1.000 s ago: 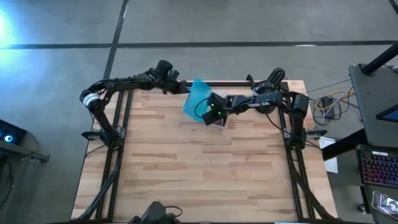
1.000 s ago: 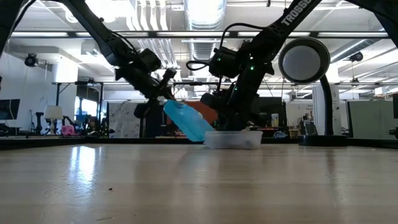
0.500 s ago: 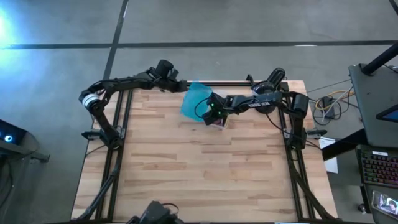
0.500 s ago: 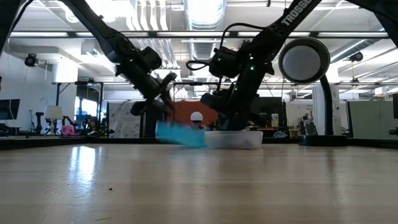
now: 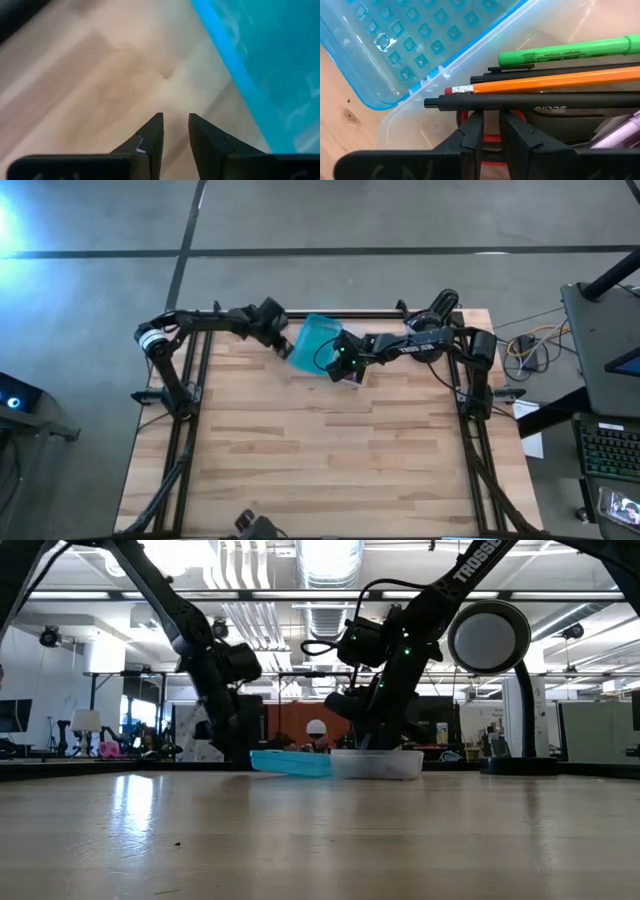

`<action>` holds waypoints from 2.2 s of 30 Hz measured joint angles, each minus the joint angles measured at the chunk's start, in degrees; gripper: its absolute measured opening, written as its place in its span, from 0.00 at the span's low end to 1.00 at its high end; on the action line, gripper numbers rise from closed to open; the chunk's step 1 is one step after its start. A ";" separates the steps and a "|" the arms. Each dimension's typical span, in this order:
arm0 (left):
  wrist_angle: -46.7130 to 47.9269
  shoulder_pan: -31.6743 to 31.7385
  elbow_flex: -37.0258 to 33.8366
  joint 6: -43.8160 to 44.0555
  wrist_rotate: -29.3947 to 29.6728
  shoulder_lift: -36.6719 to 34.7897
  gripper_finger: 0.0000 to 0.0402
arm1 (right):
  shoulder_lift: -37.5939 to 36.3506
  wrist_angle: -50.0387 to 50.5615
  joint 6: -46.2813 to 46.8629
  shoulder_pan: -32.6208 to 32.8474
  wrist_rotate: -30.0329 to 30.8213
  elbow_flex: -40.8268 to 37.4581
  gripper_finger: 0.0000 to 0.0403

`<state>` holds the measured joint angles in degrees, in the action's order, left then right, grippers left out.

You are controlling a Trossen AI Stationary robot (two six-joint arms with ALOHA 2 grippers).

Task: Pick & place school supplies into a supply box
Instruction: Close the blue supply box

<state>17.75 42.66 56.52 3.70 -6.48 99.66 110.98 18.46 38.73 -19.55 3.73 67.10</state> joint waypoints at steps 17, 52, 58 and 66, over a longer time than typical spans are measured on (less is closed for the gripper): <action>-14.52 -3.30 -2.53 -6.66 -0.43 4.12 0.19 | -0.02 0.00 0.03 0.02 -0.09 -0.76 0.13; -25.32 -4.05 0.58 -3.37 -18.10 -1.27 0.19 | -10.59 10.09 -6.33 0.07 5.30 -0.84 0.13; -25.32 -4.87 0.58 -3.27 -18.02 -1.27 0.19 | -17.59 17.87 -9.81 0.24 9.18 -0.80 0.13; -25.50 -6.25 0.58 -3.25 -17.97 -1.28 0.19 | -25.49 23.28 -4.47 5.17 11.48 -9.99 0.13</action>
<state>-7.75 36.41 57.10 0.45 -24.45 98.39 85.49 41.74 34.26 -14.38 15.21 57.11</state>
